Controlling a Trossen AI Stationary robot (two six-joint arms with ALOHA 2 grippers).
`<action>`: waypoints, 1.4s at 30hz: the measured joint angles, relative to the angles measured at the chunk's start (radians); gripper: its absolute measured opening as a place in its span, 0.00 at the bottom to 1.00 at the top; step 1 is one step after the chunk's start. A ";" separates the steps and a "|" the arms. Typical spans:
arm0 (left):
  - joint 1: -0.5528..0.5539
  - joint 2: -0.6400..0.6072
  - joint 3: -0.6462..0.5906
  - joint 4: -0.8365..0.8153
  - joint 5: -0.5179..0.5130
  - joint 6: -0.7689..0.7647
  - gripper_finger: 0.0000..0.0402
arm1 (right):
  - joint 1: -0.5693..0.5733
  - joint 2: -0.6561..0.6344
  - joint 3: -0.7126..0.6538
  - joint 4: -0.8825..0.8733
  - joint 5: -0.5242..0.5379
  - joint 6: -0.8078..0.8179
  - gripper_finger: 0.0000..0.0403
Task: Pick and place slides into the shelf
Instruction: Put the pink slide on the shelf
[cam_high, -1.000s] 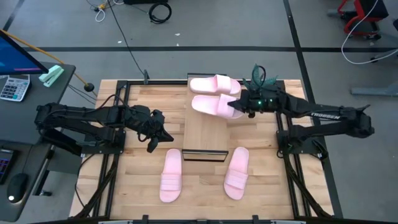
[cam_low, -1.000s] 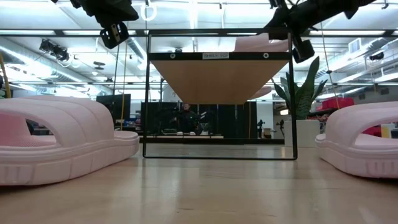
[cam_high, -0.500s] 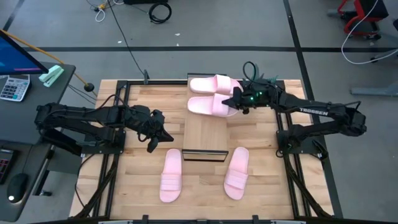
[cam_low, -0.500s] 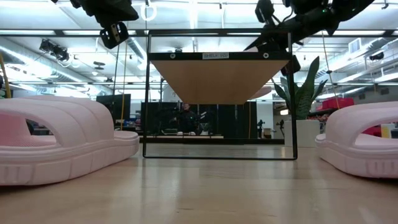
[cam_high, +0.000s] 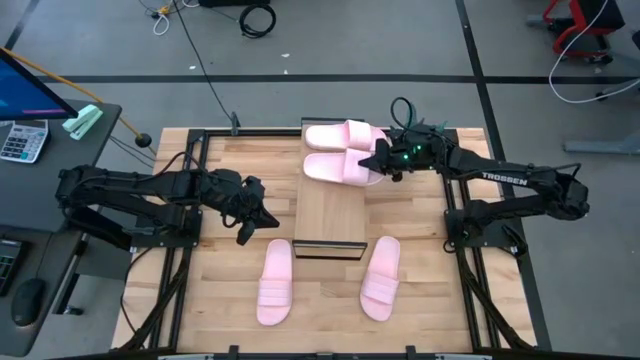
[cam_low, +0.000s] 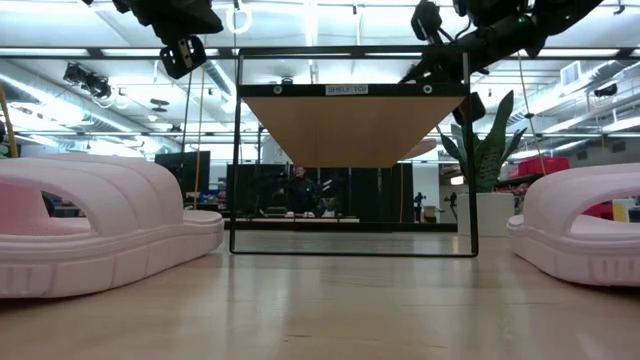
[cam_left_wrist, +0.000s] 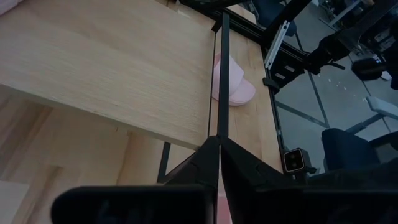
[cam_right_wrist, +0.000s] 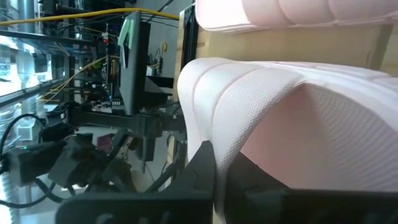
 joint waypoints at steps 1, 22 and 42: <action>0.000 0.000 0.000 0.000 0.000 0.000 0.04 | 0.000 0.000 0.000 -0.005 0.007 -0.002 0.02; 0.000 0.000 0.000 0.000 0.000 0.003 0.05 | 0.000 -0.001 0.001 -0.055 0.063 -0.056 0.02; 0.000 0.000 0.000 0.000 0.000 0.020 0.05 | 0.000 -0.001 0.001 -0.017 0.069 -0.041 0.02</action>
